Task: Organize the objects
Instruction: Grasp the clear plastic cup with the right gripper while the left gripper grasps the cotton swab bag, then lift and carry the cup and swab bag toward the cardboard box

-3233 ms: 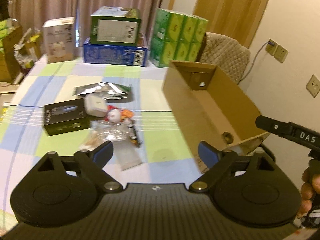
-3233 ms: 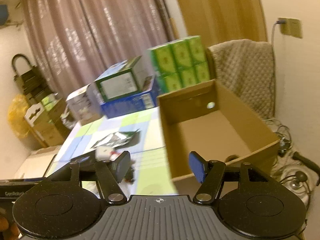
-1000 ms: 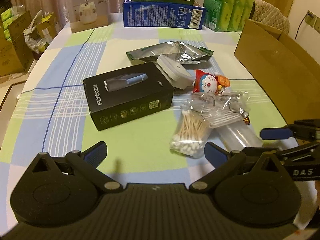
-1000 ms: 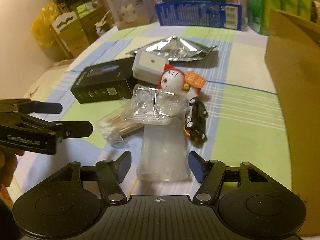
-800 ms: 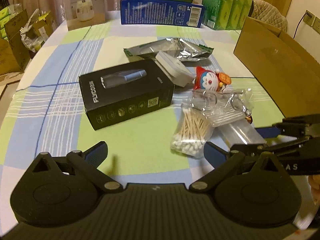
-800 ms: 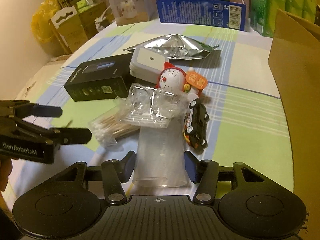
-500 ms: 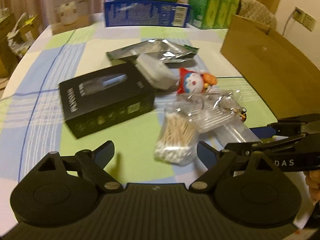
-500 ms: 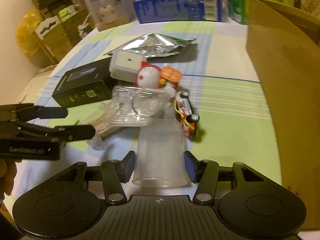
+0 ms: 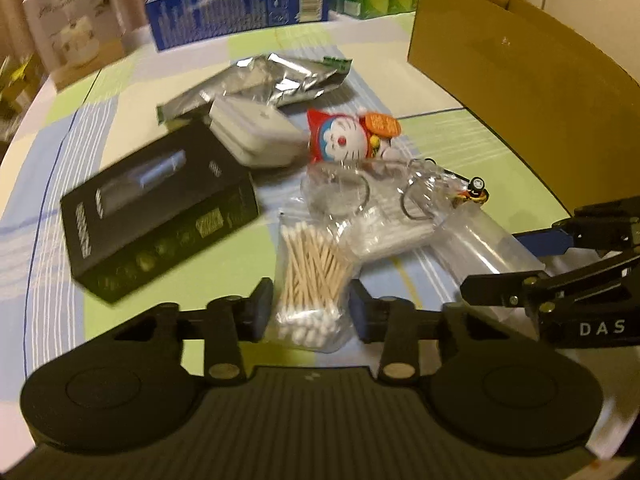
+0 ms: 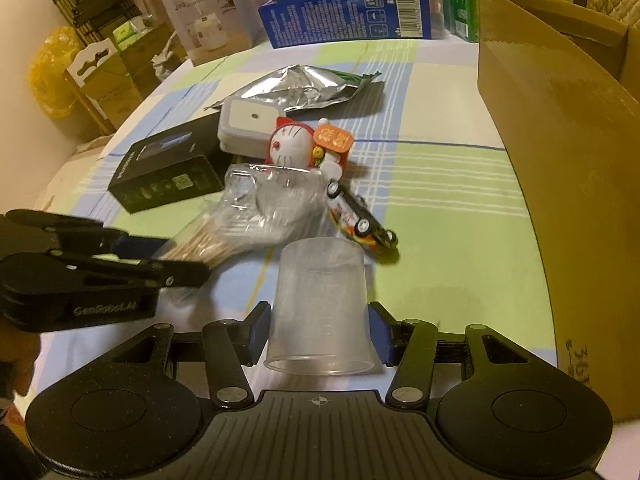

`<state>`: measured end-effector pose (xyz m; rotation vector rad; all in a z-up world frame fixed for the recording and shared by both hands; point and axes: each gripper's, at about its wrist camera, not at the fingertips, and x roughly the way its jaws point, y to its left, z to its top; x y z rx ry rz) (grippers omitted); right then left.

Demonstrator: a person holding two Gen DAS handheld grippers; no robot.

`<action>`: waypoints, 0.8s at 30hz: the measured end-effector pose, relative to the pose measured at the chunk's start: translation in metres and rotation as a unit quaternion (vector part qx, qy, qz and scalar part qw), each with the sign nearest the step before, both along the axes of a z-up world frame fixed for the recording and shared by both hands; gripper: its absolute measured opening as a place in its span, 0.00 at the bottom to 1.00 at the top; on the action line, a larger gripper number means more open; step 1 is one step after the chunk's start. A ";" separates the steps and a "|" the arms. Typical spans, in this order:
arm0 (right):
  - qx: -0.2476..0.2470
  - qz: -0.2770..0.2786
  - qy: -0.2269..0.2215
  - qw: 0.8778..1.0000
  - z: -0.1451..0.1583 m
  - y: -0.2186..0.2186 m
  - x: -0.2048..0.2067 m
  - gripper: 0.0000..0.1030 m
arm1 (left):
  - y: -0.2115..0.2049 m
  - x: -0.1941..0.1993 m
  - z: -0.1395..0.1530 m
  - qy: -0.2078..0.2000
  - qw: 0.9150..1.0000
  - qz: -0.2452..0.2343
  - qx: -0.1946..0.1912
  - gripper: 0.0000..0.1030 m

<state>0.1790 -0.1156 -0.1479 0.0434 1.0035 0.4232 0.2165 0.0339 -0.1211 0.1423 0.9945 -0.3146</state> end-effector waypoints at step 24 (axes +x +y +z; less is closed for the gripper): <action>-0.040 0.010 -0.007 0.999 -0.002 0.000 -0.035 0.52 | -0.014 -0.043 0.003 0.013 0.999 -0.026 0.015 0.47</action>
